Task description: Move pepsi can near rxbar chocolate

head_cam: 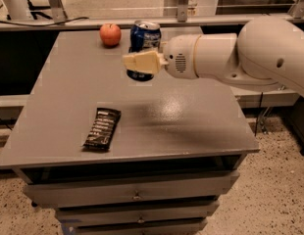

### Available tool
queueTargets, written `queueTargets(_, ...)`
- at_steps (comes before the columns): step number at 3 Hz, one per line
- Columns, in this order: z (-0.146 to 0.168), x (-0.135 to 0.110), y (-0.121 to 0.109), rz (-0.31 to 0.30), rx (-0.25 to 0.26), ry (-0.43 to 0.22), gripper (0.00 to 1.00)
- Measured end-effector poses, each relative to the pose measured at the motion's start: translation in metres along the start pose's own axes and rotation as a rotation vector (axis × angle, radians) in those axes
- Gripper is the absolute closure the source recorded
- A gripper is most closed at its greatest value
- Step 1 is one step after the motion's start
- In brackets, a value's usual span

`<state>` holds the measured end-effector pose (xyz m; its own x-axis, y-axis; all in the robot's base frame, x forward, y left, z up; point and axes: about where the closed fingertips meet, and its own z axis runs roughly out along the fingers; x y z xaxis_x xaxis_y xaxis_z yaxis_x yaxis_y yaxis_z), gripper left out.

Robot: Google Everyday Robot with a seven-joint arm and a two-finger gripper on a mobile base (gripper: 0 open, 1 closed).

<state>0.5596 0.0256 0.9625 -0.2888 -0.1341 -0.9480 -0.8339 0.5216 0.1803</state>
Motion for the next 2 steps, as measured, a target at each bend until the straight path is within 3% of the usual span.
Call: queueTargets(2, -0.01, 0.039, 0.013, -0.073, -0.051, 0.053, 1.0)
